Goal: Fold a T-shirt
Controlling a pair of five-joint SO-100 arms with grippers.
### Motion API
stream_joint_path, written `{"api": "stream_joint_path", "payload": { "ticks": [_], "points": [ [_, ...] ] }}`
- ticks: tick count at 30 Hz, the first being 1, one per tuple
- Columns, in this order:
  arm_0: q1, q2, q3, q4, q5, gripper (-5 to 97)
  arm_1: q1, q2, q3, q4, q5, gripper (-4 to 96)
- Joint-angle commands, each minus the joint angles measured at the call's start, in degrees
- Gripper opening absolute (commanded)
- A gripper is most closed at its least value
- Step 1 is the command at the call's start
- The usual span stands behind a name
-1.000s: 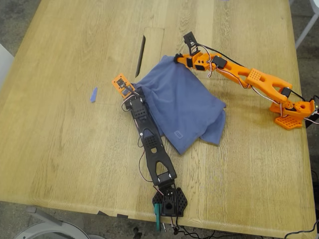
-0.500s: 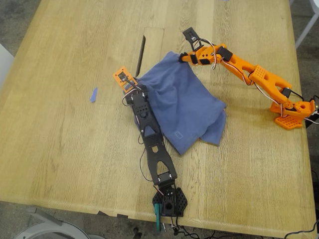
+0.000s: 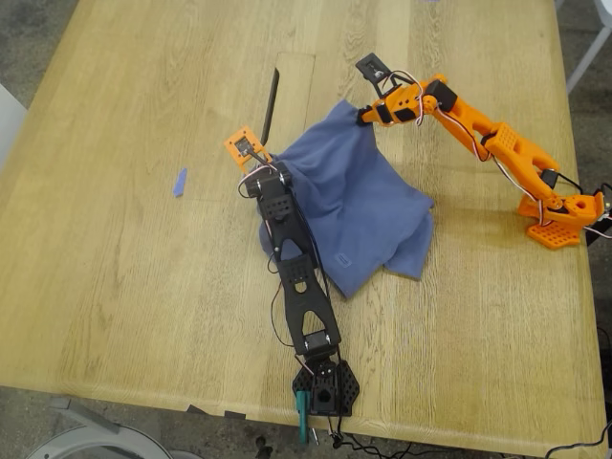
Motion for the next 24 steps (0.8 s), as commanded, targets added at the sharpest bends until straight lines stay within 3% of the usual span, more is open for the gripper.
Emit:
{"api": "stream_joint_path", "payload": {
  "ticks": [1, 11, 24],
  "points": [
    [0.5, 12.3, -2.3, 1.5, 0.6, 0, -0.4, 6.4, -1.9, 2.7, -0.6, -0.1],
    [4.5, 26.4, 17.0, 1.6, 0.5, 0, -1.7, 13.4, -1.9, 17.4, -0.5, -0.1],
    [8.7, 50.2, 49.0, 1.6, -0.1, 0, -5.6, 27.8, 16.5, 18.0, 0.2, -0.1]
  ]
}}
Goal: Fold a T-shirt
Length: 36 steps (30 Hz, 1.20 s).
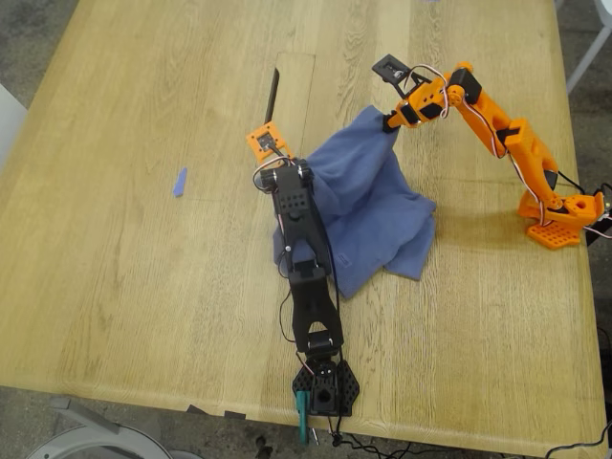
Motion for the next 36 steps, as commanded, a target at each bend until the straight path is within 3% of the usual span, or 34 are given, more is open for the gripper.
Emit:
{"api": "stream_joint_path", "payload": {
  "ticks": [1, 7, 16, 25, 36],
  "points": [
    [1.7, 16.7, 7.5, 1.5, 0.0, 0, -1.0, 8.3, 5.2, 0.1, 0.1, -0.1],
    [5.9, 31.0, 28.1, 1.5, -0.4, 0, -2.5, 17.1, 18.5, 0.1, 0.0, -0.1],
    [14.9, 39.9, 39.6, 1.1, -1.1, 0, -6.3, 29.4, 39.9, -3.8, -1.5, -0.2],
    [24.9, 51.8, 60.6, -2.6, -2.1, 0, -9.7, 43.5, 63.5, -6.7, -1.3, -0.2],
    [29.8, 61.0, 79.5, -15.0, -2.2, 0, -14.0, 62.6, 97.5, -22.2, -1.7, -0.2]
  ]
}}
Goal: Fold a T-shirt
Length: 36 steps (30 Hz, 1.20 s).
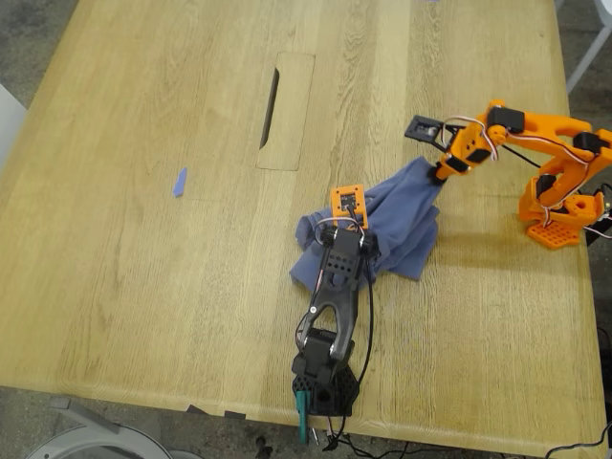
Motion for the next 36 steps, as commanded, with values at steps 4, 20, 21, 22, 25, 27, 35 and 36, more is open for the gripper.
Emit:
{"api": "stream_joint_path", "payload": {
  "ticks": [4, 20, 21, 22, 25, 27, 35, 36],
  "points": [
    [6.2, 10.3, 10.1, -5.2, -0.5, 0, -3.1, 11.6, 14.2, -6.0, -0.8, -0.2],
    [24.5, 19.5, 28.7, -14.2, 0.2, 0, -15.6, 34.1, 41.9, -5.7, -0.3, -0.2],
    [25.8, 19.9, 29.3, -14.2, 0.2, 0, -16.4, 35.3, 43.0, -4.9, -0.3, -0.2],
    [27.1, 20.2, 29.9, -14.2, 0.3, 0, -17.1, 36.4, 43.9, -4.2, -0.3, -0.2],
    [30.1, 20.9, 31.9, -14.8, 0.7, 0, -18.3, 38.5, 46.1, -2.8, -0.6, -0.2],
    [31.6, 21.0, 33.3, -15.7, 0.8, 0, -19.1, 39.6, 47.8, -2.5, -0.8, -0.1],
    [33.2, 21.6, 37.5, -17.7, 1.5, 0, -24.6, 42.7, 56.7, -4.6, -1.1, -0.1],
    [33.7, 21.8, 38.1, -17.7, 1.6, 0, -25.8, 42.7, 57.4, -4.6, -1.1, -0.1]
  ]
}}
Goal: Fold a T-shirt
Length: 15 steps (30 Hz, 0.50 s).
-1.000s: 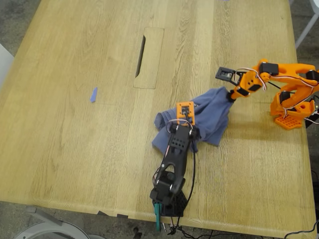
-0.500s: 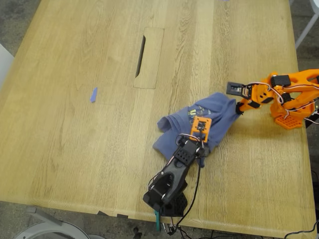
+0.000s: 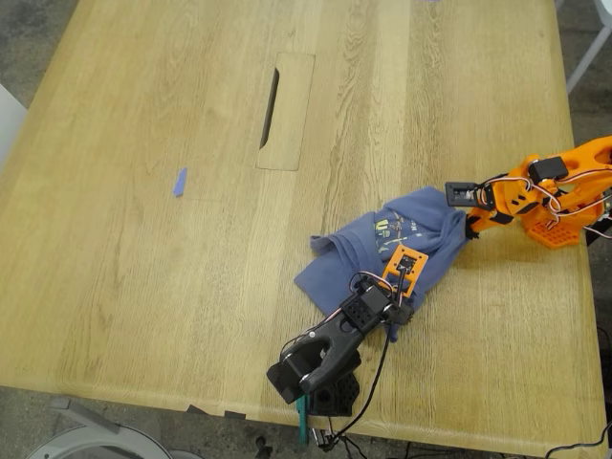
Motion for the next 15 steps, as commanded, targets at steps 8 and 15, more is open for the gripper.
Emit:
{"api": "stream_joint_path", "payload": {
  "ticks": [8, 15],
  "points": [
    [4.7, 4.2, 3.9, -0.5, 2.4, 0, -5.1, 0.3, 7.1, -4.0, -1.3, 4.4],
    [4.0, 4.0, 2.0, 4.0, 1.1, 36, -1.6, 3.3, 7.9, -5.1, -1.0, 26.7]
  ]
}}
